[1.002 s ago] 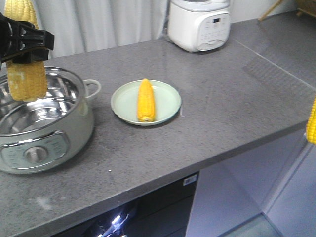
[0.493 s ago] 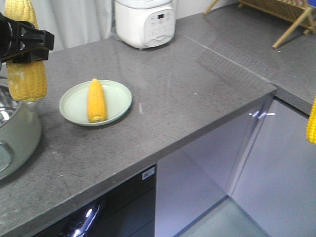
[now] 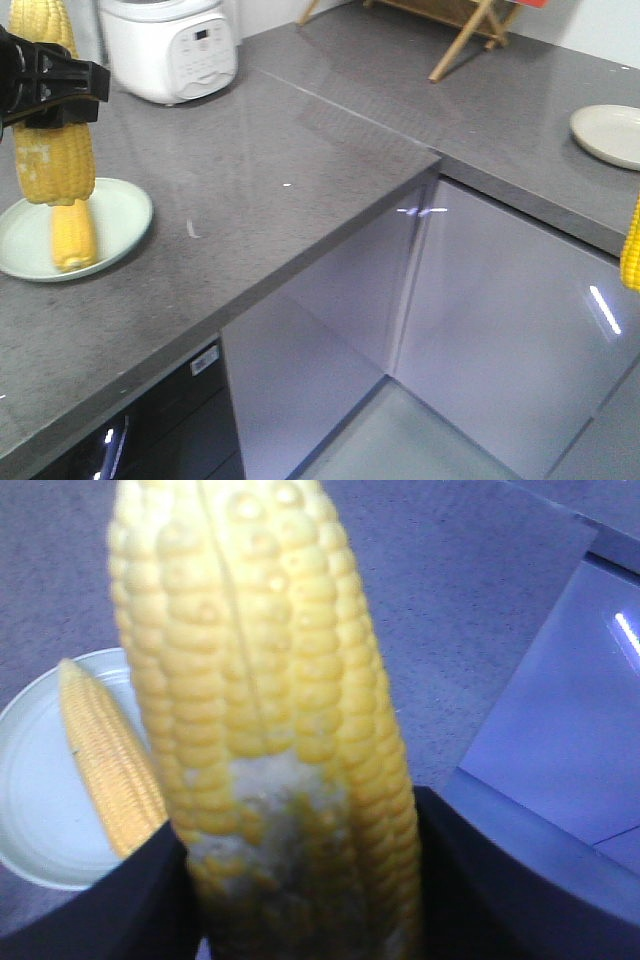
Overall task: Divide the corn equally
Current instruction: 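Drive the base along the counter toward the second pair of plates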
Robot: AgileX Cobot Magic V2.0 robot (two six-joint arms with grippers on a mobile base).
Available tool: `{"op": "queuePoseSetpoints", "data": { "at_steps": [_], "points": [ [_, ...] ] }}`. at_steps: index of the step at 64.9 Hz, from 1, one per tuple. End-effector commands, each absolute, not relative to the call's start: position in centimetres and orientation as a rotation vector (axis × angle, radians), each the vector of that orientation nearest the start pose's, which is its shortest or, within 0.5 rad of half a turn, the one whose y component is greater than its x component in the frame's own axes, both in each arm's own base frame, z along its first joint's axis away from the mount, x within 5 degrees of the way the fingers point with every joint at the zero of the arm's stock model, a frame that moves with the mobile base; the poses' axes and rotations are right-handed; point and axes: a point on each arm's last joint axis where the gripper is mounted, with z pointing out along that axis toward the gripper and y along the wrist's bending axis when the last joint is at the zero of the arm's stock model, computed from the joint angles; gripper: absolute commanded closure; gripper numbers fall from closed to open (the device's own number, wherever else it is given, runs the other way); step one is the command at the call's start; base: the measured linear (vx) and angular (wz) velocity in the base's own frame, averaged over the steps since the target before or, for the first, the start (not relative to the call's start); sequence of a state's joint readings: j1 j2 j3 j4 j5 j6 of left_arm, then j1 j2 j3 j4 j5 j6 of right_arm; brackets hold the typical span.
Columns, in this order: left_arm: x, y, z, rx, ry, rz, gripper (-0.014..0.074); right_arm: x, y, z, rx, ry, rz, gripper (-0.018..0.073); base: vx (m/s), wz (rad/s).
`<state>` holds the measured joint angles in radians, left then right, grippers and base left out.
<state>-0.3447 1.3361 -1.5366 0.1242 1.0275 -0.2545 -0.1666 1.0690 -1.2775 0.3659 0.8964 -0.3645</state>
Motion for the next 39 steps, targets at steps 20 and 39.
{"op": "queuePoseSetpoints", "data": {
  "at_steps": [20,39],
  "points": [
    [25.38,-8.08,45.74,0.110,2.194,-0.186,0.0524,20.30,-1.02,45.24,-0.104,2.008,0.106,0.0366,0.01,-0.44],
    [25.38,-8.08,45.74,0.110,2.194,-0.186,0.0524,20.30,-1.02,45.24,-0.104,2.008,0.106,0.0366,0.01,-0.47]
  ]
}}
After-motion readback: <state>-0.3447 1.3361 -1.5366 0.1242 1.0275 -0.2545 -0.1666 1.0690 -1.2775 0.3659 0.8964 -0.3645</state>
